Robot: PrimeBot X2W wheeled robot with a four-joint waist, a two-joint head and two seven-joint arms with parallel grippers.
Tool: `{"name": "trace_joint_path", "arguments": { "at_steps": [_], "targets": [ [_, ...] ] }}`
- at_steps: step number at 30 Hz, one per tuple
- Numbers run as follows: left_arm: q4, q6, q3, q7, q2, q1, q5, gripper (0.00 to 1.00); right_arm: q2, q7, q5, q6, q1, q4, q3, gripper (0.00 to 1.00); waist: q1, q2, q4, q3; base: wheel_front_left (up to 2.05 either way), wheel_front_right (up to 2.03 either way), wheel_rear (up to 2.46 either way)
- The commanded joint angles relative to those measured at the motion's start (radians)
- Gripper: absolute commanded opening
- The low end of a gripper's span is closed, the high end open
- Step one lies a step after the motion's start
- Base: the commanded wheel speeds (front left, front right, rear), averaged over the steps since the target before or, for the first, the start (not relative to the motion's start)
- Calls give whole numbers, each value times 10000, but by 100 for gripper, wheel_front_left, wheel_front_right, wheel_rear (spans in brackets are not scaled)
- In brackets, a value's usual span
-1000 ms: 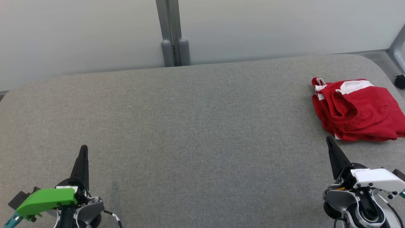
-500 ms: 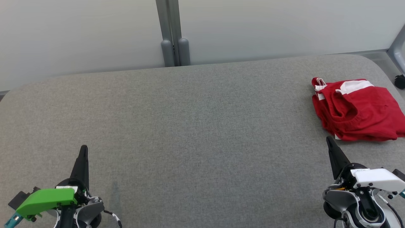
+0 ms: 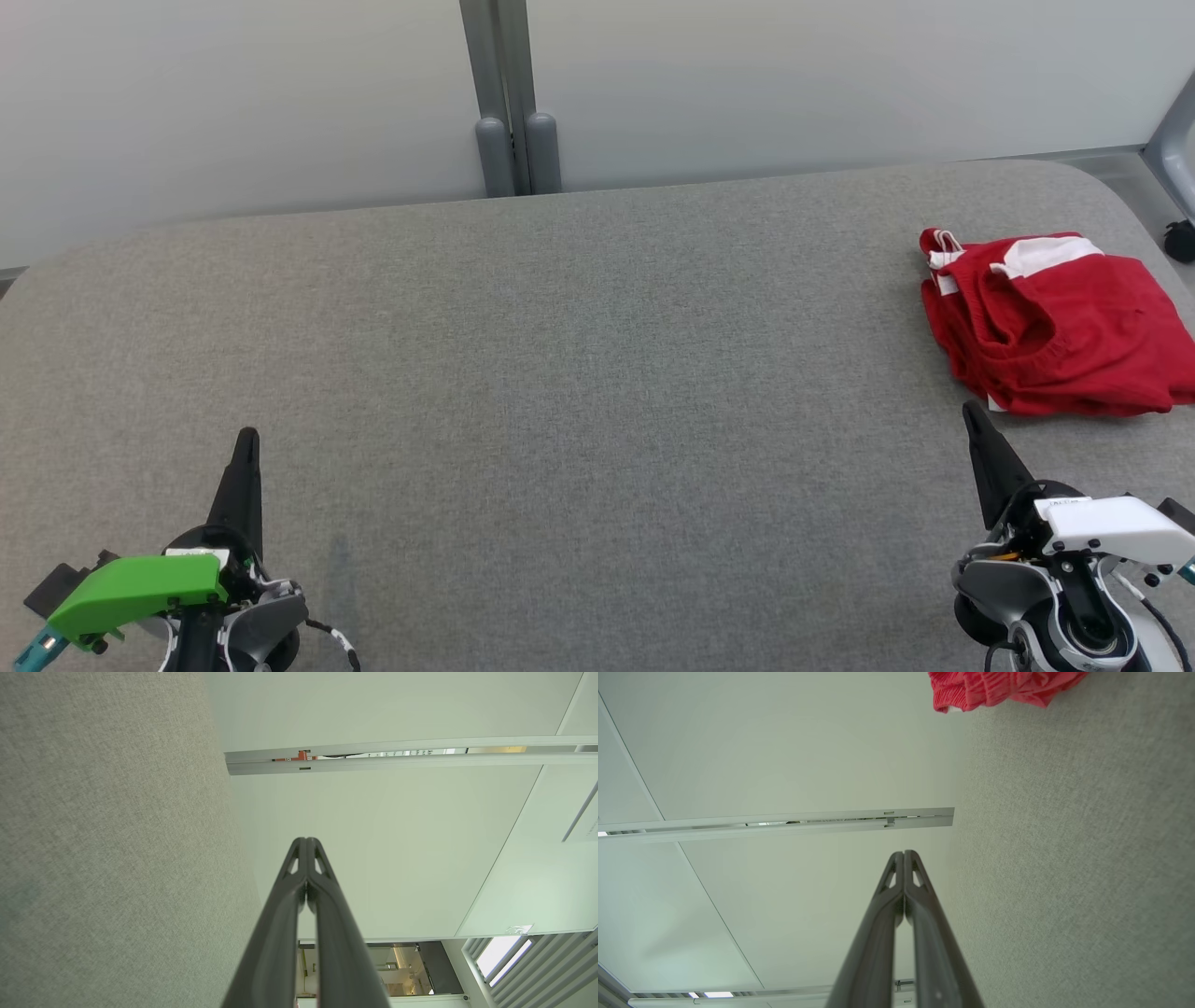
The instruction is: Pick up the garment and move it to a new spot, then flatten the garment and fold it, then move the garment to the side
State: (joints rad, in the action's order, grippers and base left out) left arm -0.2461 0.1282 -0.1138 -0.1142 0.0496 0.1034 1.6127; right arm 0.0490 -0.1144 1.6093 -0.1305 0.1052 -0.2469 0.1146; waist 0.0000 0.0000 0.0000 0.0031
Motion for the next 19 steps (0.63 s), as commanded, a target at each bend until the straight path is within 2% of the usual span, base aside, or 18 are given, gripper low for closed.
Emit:
{"name": "trace_joint_path", "arguments": {
  "at_steps": [1,19],
  "targets": [
    [21,50,-24,-34,7,108,5,0,9,-29,68,-4,57,51,15,0,0,0,0,0,0,0,0],
    [20,50,-25,-33,8,108,6,0,9,-29,69,-4,57,51,14,0,0,0,0,0,0,0,0]
  ]
}}
